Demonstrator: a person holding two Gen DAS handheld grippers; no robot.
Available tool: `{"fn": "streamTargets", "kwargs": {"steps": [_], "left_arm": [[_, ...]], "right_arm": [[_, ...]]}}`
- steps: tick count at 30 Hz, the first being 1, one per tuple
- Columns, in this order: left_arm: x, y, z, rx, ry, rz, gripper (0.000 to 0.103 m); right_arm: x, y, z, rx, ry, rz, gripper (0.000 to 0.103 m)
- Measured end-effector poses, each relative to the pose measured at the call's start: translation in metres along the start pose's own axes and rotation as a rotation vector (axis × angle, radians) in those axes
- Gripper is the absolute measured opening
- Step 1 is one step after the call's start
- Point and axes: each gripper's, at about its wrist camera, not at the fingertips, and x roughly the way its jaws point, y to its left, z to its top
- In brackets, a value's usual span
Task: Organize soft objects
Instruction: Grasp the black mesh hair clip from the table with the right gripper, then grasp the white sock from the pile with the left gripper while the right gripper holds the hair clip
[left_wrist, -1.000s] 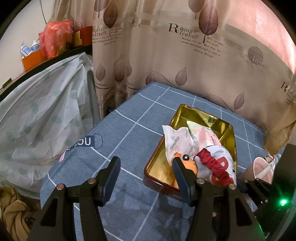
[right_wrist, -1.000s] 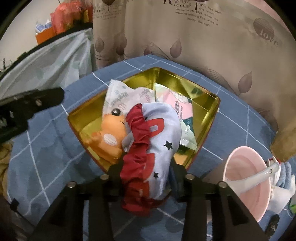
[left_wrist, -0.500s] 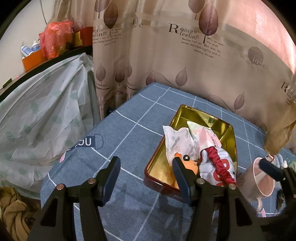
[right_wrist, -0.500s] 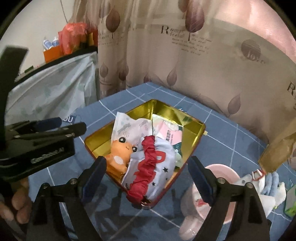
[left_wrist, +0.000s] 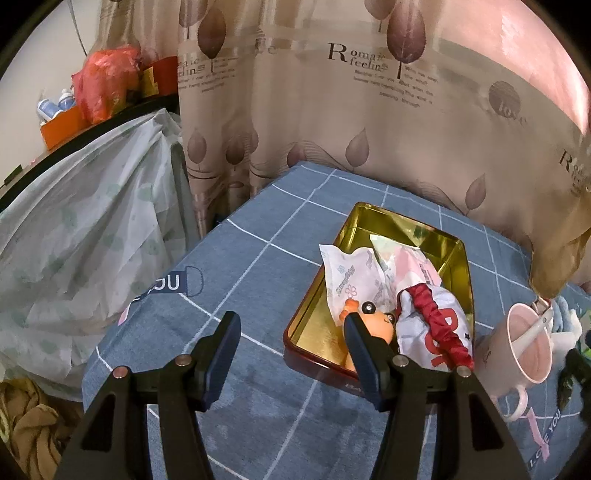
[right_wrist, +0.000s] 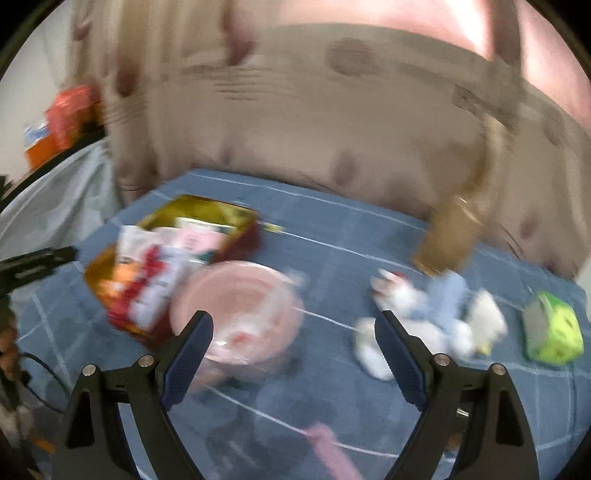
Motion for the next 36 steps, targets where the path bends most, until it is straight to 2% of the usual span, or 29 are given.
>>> {"fn": "streamTargets", "kwargs": {"steps": [4, 9, 15, 21, 24, 27, 29, 32, 36], "left_arm": [[0.0, -0.006, -0.001, 0.017, -0.003, 0.004, 0.06], [0.001, -0.013, -0.003, 0.046, 0.001, 0.01, 0.06], [0.0, -0.02, -0.004, 0.074, -0.004, 0.016, 0.06], [-0.002, -0.033, -0.008, 0.115, -0.011, 0.012, 0.06], [-0.005, -0.043, -0.01, 0.139, -0.02, 0.0, 0.06], [-0.012, -0.056, -0.012, 0.162, -0.035, -0.015, 0.06], [-0.019, -0.069, -0.015, 0.195, -0.042, -0.041, 0.06], [-0.033, -0.094, -0.02, 0.249, -0.054, -0.093, 0.06], [-0.047, -0.13, -0.025, 0.301, -0.053, -0.199, 0.06]], "right_arm": [[0.002, -0.05, -0.023, 0.062, 0.052, -0.098, 0.087], [0.01, -0.098, -0.057, 0.126, 0.129, -0.176, 0.087], [0.021, -0.129, -0.09, 0.185, 0.198, -0.192, 0.087], [0.035, -0.14, -0.101, 0.217, 0.221, -0.175, 0.083], [0.038, -0.141, -0.1, 0.218, 0.205, -0.168, 0.081], [0.041, -0.144, -0.098, 0.226, 0.196, -0.164, 0.067], [0.042, -0.146, -0.095, 0.232, 0.188, -0.16, 0.05], [0.042, -0.15, -0.094, 0.245, 0.181, -0.155, 0.042], [0.04, -0.154, -0.096, 0.236, 0.174, -0.185, 0.041]]}}
